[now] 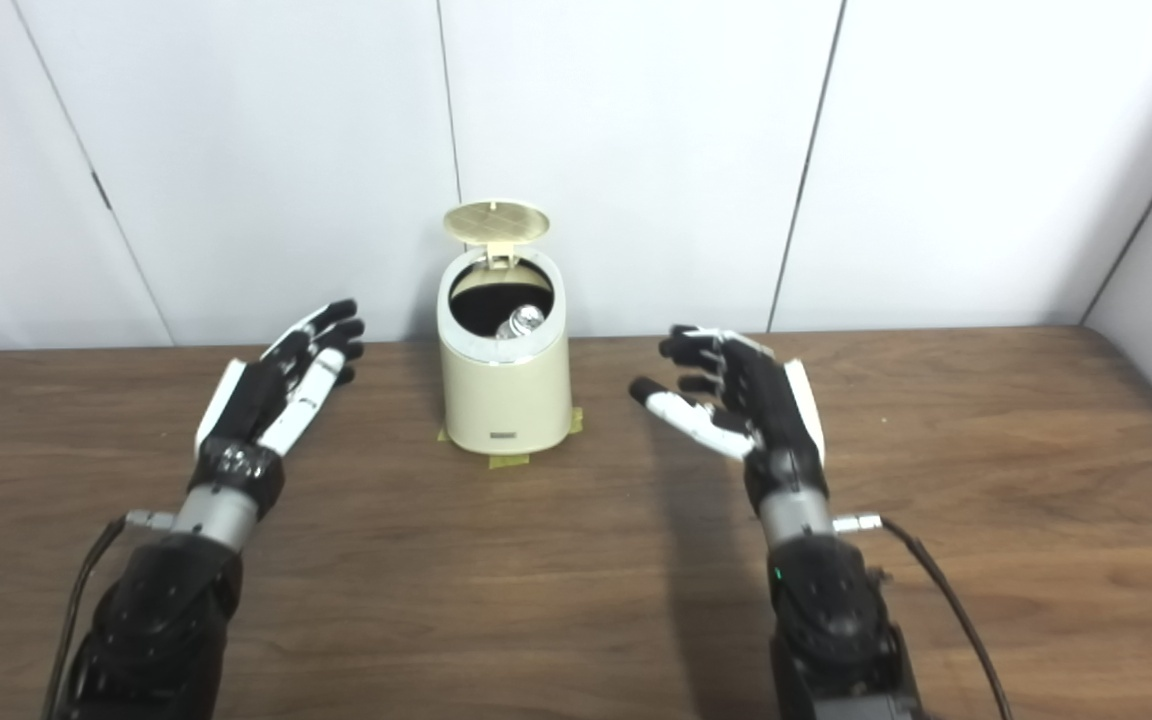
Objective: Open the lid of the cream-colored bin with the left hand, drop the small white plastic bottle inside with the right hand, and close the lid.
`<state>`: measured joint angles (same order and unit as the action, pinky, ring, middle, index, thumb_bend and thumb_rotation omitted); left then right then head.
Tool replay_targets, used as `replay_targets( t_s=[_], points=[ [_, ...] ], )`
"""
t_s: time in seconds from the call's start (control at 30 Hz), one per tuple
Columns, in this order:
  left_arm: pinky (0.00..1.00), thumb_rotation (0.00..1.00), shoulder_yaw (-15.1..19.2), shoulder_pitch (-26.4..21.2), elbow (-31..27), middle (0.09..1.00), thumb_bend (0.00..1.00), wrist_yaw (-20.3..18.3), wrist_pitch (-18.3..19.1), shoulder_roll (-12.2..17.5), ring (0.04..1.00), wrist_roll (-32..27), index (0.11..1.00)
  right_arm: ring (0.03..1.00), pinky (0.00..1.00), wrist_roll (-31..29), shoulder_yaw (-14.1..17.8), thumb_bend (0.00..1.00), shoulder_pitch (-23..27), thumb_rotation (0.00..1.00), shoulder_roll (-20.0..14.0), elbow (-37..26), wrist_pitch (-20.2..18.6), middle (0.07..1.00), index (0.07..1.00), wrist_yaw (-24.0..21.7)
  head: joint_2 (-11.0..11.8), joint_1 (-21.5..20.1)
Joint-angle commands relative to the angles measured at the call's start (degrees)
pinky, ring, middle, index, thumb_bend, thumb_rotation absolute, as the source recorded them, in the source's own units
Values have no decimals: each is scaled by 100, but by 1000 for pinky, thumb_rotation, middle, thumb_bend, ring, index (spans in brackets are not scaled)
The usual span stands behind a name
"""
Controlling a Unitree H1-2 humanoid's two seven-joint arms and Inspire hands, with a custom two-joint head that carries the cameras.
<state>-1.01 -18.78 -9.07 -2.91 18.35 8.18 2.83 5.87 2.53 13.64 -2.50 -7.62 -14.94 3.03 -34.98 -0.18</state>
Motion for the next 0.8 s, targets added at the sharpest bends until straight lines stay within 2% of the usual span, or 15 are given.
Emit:
replay_targets(
  t_s=[0.0,0.07,0.23,0.33,0.43,0.57,0.77],
  points=[
    [886,626,-29,-422,-10,899,303,-64,-54,130,885,108,928,823,815,-208,131,552,-12,518,8,-158,358,851,951,3,7,11],
    [889,629,-72,-550,62,907,309,-100,-31,164,893,142,939,858,840,-374,214,542,-189,548,58,-193,407,880,964,20,22,19],
    [900,648,-144,-872,318,918,352,-143,17,158,894,210,952,833,735,-154,146,586,-568,596,25,-234,674,865,900,120,84,76],
    [907,686,-181,-1073,479,931,365,-194,28,191,905,265,960,829,725,48,38,617,-776,647,-39,-222,894,870,896,142,119,89],
    [916,699,-167,-1294,599,941,371,-198,131,197,920,281,965,833,741,-27,22,662,-918,700,-75,-142,1106,877,897,82,148,107],
    [916,702,-197,-1577,825,943,354,-243,101,262,928,330,964,862,772,-344,61,569,-1013,755,-64,-102,1221,892,909,-51,166,121],
    [912,733,-252,-2057,1263,935,395,-331,-93,331,926,340,957,887,784,-458,53,543,-1129,807,-66,-53,1342,910,920,-107,218,127]
  ],
)
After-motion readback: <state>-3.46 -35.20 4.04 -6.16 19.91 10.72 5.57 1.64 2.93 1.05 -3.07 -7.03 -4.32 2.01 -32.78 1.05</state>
